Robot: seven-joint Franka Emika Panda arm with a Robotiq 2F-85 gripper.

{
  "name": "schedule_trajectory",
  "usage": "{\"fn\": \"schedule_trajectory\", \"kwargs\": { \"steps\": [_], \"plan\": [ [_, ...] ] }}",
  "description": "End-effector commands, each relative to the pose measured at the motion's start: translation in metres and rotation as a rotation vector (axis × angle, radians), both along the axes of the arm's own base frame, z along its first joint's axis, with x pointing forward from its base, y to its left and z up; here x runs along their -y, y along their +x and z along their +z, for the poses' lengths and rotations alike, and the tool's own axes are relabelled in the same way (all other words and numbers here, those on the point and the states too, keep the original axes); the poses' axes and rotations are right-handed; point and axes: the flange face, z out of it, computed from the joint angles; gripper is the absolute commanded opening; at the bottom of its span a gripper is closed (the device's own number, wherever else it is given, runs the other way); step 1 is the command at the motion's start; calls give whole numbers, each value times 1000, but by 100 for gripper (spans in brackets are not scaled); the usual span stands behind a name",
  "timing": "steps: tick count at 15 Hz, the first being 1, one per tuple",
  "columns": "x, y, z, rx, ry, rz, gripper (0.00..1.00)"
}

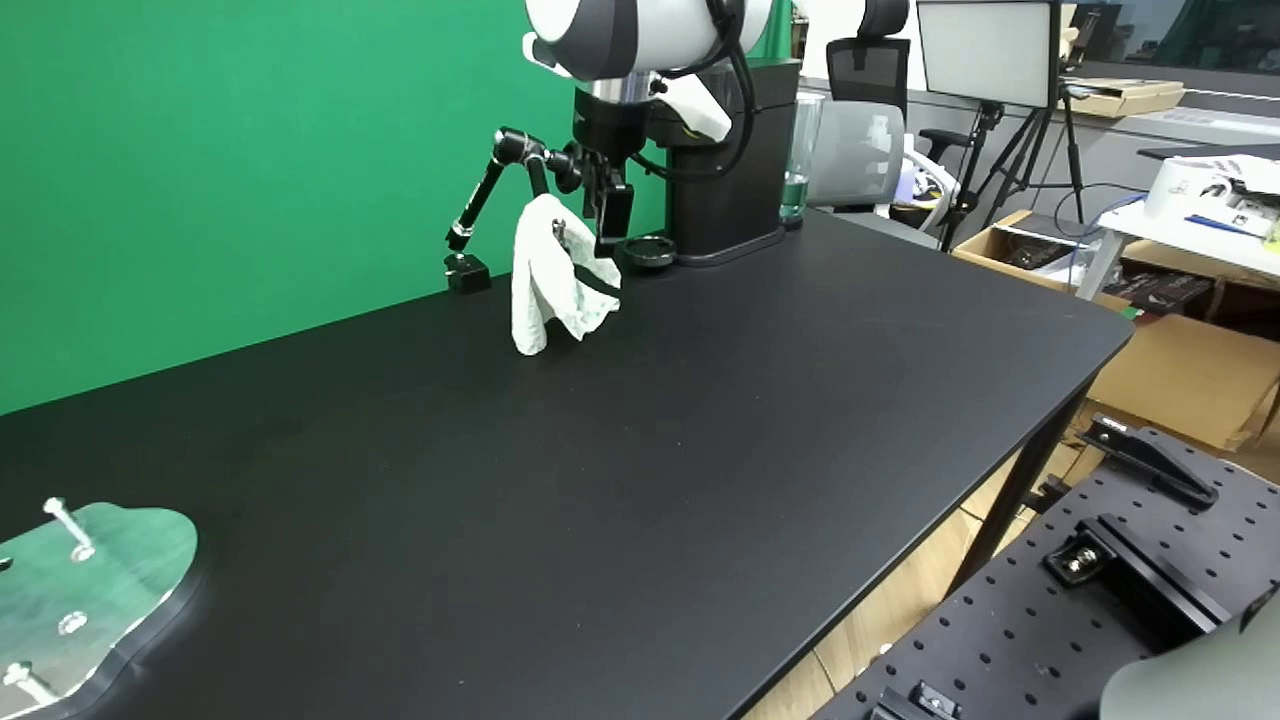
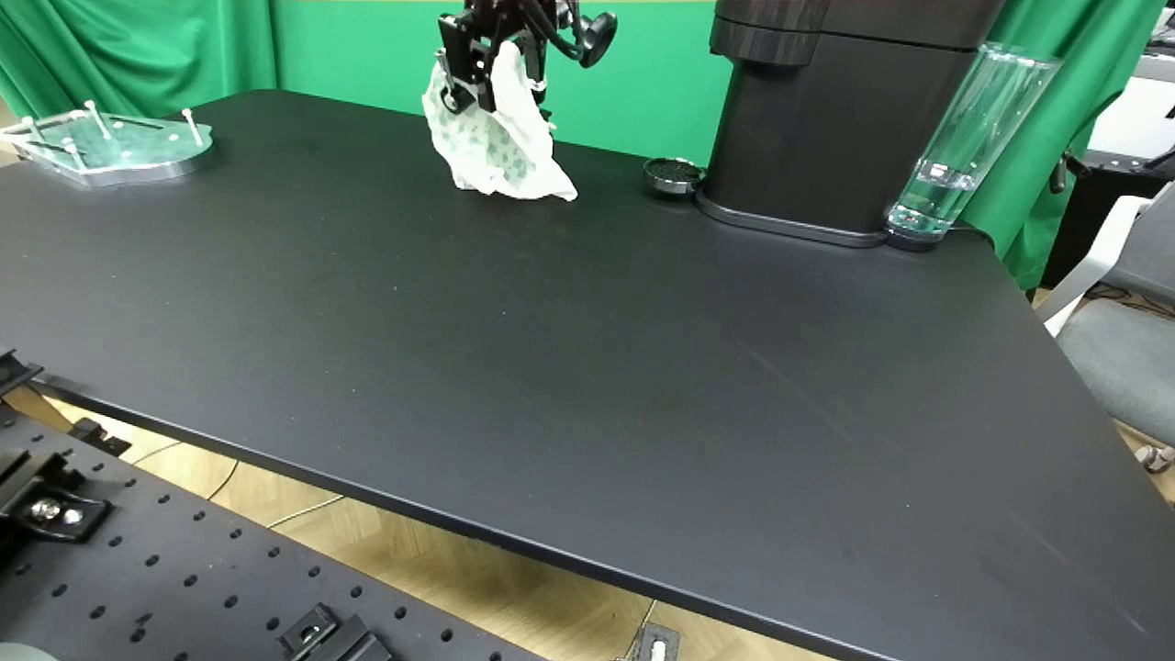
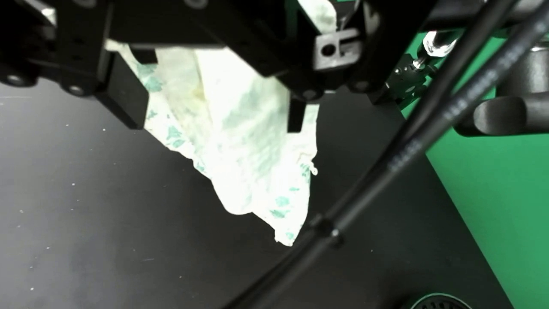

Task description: Unhang the white cloth from the stand

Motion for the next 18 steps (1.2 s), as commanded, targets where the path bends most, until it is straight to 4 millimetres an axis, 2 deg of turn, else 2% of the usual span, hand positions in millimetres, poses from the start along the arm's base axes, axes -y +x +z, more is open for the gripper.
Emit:
{"fn": "schedule_trajectory", "kwargs": {
  "steps": [1,7,9,12,14,18],
  "plan": [
    [4,18,-1,32,7,-30,51],
    [-3,31,-10,68,107,-102,11],
    [-8,30,-11,63,137,-113,1],
    [-12,25,-10,41,165,-144,0],
    [-5,16,-5,21,156,-197,0],
    [13,-17,14,13,141,-364,0]
  ]
}}
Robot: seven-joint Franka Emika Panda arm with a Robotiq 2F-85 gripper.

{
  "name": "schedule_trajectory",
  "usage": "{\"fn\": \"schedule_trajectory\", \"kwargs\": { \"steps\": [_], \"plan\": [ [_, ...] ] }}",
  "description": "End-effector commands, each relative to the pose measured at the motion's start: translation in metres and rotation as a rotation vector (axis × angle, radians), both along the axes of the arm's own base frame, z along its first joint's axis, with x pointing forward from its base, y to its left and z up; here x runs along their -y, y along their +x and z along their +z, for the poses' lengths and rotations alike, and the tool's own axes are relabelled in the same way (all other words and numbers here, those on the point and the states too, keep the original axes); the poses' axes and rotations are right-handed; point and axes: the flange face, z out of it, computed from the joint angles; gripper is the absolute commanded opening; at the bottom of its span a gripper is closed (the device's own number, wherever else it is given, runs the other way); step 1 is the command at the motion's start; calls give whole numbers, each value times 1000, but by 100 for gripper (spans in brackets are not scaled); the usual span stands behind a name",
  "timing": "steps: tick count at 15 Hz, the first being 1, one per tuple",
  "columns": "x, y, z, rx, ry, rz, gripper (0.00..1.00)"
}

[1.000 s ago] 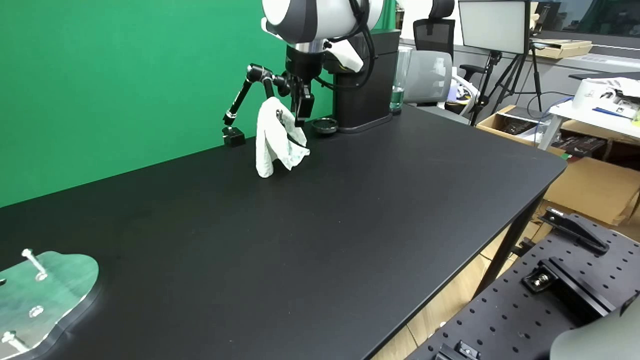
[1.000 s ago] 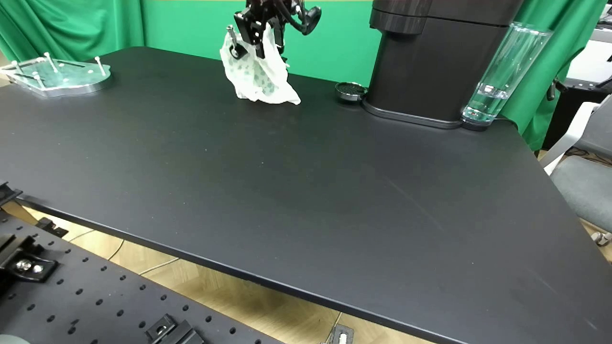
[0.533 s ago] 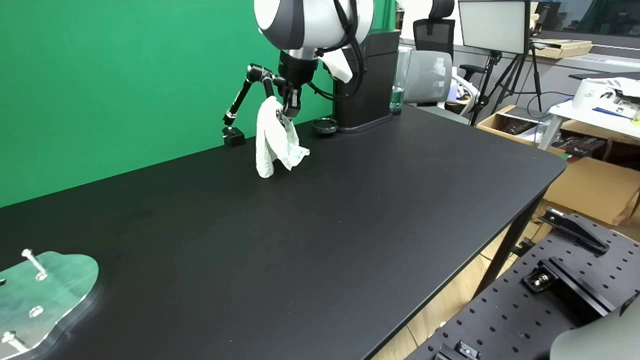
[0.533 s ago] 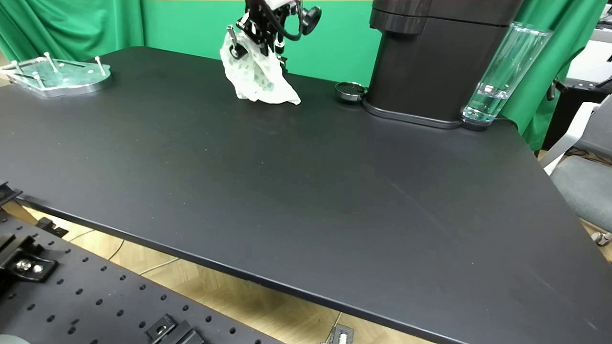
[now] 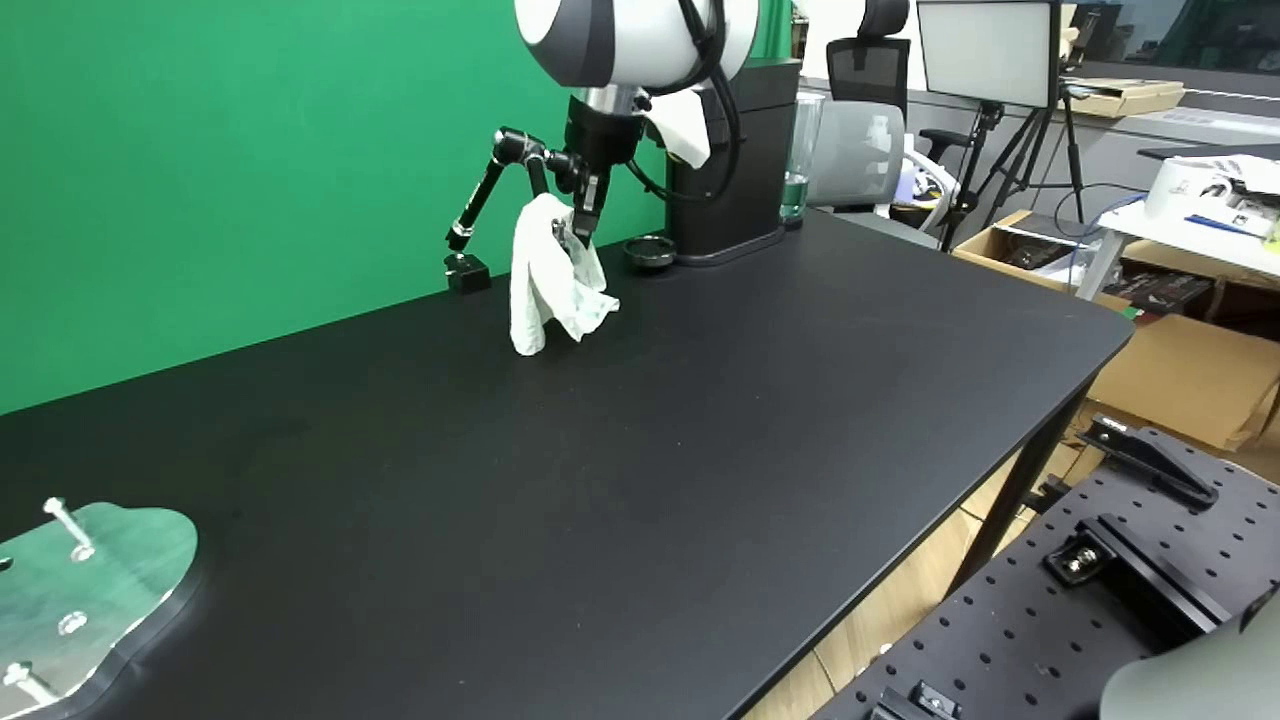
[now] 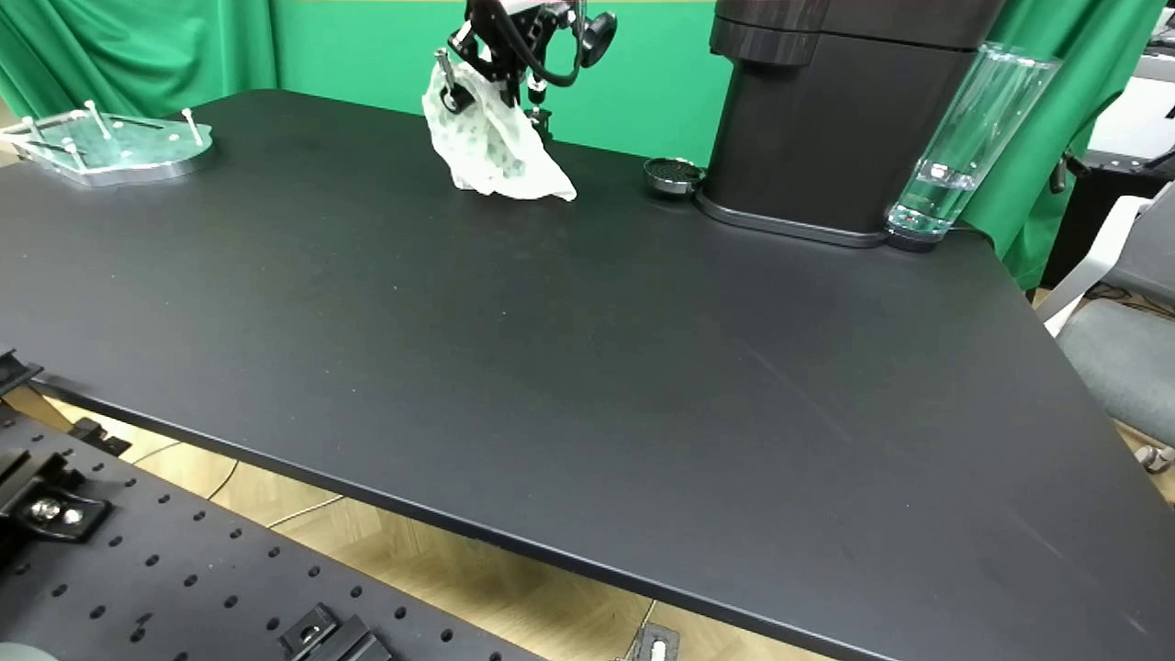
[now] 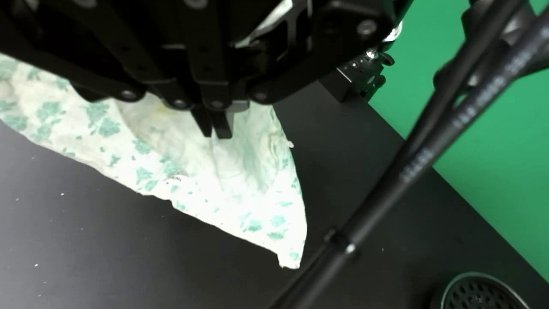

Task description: Unhang the white cloth from the stand

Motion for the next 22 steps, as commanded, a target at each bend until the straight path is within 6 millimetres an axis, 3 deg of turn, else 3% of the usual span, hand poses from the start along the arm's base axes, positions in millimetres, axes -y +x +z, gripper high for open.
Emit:
{"fn": "schedule_trajectory", "kwargs": {
  "steps": [1,5,11,16,22],
  "plan": [
    [20,-40,33,-18,-17,-177,0],
    [42,-85,60,-69,-59,-321,0],
    [43,-153,92,-255,-113,-446,0],
    [48,-176,99,-370,-131,-529,0],
    [59,-181,80,-478,-137,-590,0]
  ]
}}
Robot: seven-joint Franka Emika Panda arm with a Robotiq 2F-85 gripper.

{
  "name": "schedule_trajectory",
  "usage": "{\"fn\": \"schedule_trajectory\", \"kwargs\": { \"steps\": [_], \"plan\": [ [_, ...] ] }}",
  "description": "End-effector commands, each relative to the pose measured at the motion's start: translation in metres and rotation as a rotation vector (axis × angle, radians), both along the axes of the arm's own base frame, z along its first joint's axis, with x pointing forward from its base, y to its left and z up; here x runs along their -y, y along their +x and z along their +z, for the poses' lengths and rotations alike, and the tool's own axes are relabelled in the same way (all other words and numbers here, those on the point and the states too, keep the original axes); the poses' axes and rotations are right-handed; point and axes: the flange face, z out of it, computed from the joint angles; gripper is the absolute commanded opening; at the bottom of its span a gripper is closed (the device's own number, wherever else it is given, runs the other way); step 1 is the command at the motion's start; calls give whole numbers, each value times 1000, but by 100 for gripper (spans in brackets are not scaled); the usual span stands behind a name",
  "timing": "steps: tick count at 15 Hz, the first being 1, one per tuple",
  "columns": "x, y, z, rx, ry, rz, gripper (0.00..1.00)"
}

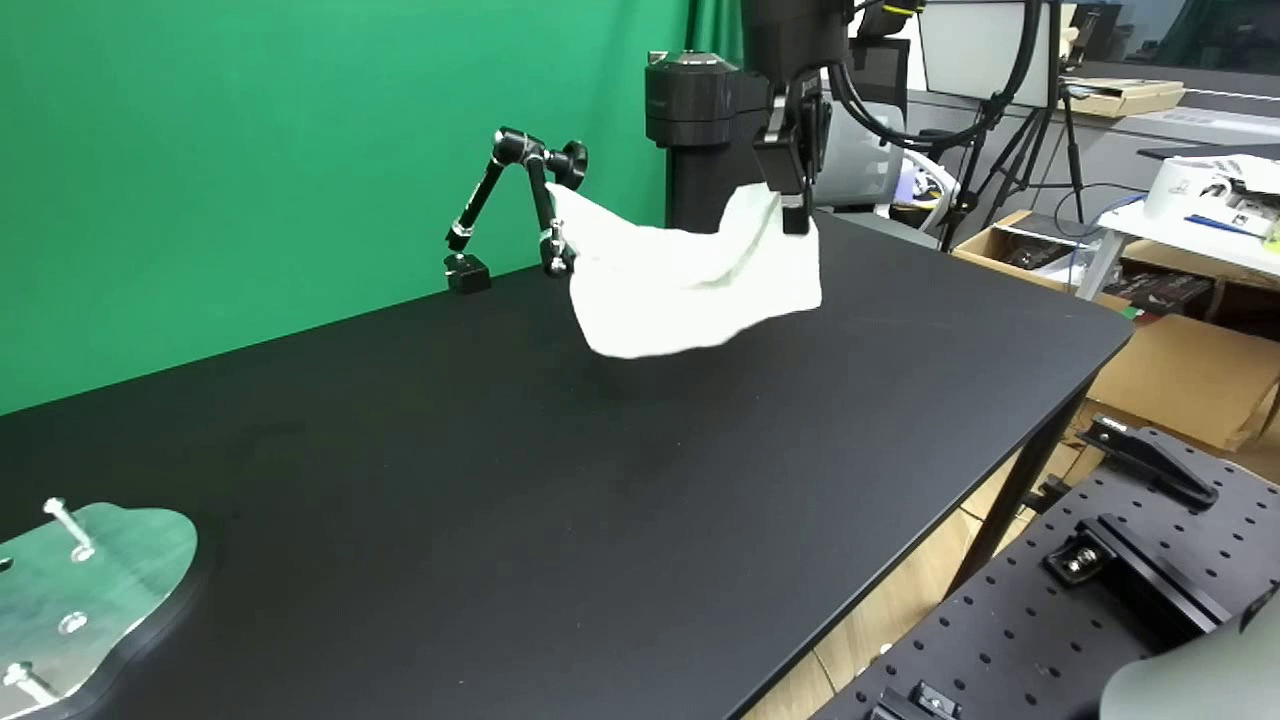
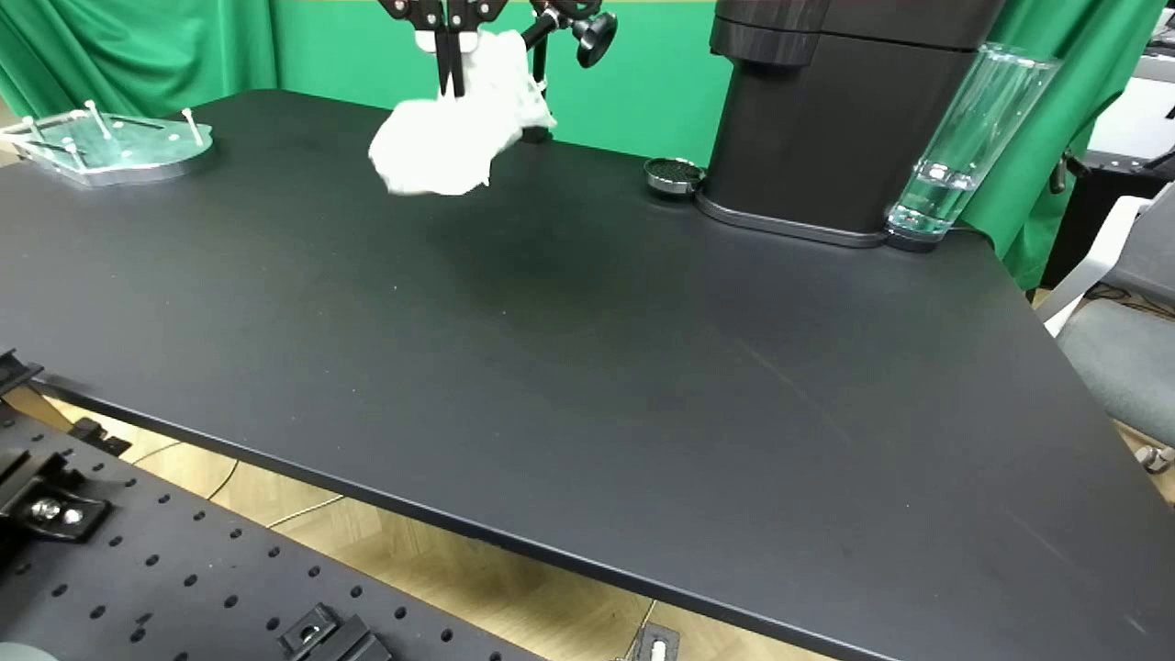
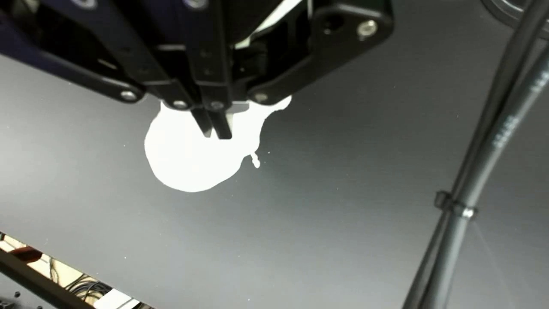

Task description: Unhang the white cloth from the stand

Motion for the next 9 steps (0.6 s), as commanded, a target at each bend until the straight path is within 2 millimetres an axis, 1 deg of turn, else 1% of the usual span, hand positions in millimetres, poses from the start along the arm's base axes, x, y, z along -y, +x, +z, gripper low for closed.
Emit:
{"fn": "schedule_trajectory", "kwargs": {
  "steps": [1,5,9],
  "plan": [
    [6,0,-11,-29,6,-61,0],
    [11,14,-26,-2,30,-68,0],
    [9,36,-39,75,39,-53,0]
  ]
}}
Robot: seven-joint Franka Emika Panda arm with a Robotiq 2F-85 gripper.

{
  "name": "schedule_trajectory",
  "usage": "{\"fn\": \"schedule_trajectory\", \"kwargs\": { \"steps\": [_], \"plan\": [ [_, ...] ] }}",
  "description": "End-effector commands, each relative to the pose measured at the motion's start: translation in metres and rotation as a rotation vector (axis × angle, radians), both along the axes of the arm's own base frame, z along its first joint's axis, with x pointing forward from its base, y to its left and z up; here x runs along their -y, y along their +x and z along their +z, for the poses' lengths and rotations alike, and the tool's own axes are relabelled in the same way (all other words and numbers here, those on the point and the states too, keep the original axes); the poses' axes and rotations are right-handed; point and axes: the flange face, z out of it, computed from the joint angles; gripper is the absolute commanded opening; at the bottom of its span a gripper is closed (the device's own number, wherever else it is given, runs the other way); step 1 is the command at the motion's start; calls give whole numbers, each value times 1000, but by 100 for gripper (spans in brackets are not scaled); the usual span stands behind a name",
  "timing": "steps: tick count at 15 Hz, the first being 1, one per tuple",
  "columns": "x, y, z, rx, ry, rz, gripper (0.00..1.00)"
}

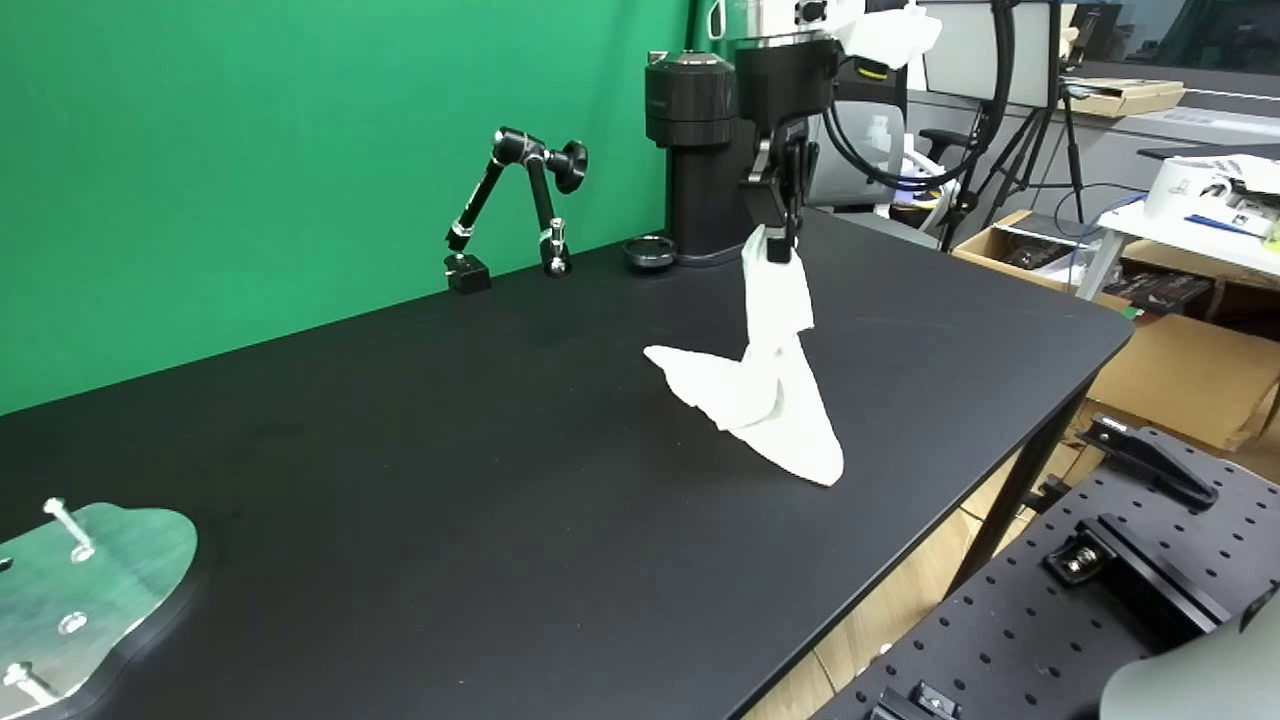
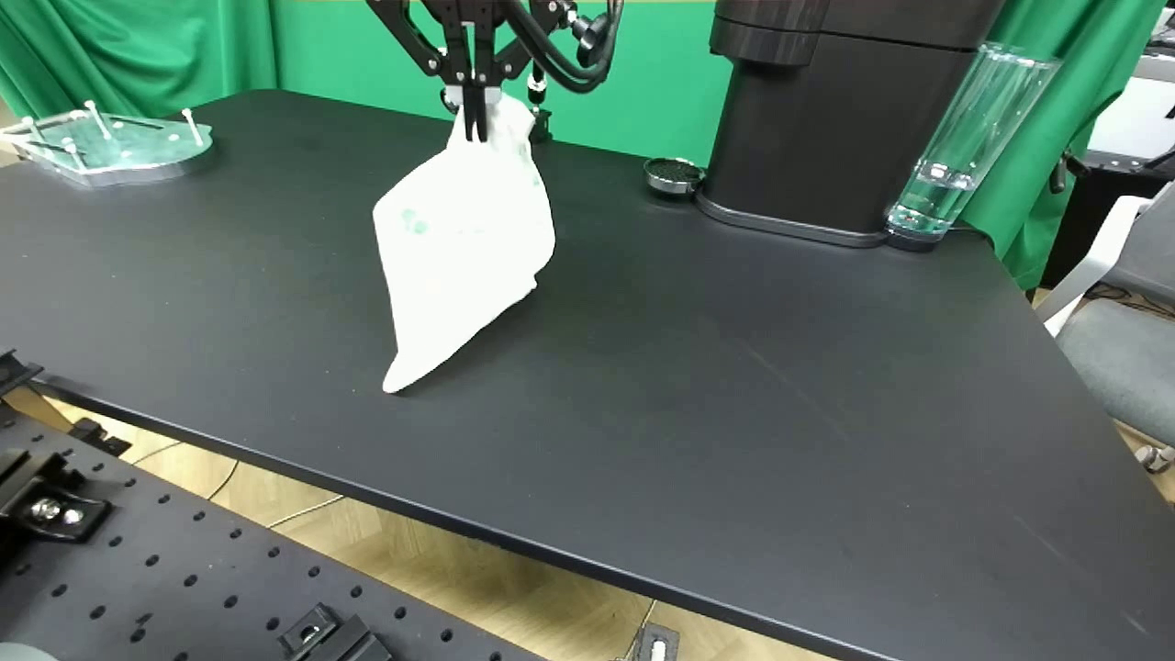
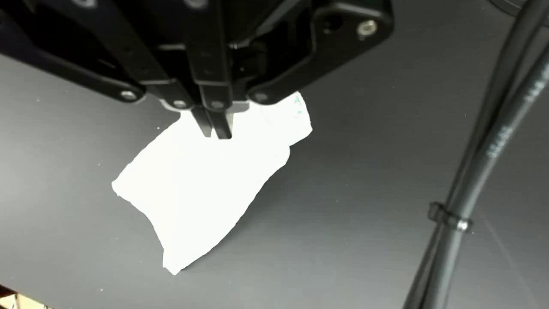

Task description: Unhang the white cloth from the stand

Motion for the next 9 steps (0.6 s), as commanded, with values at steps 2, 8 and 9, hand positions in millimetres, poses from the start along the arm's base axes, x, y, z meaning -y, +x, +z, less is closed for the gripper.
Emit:
{"fn": "schedule_trajectory", "kwargs": {
  "steps": [2,8,9],
  "plan": [
    [-4,33,-8,99,20,-5,0],
    [-20,65,-19,184,57,29,27],
    [-23,66,-20,182,64,34,34]
  ]
}}
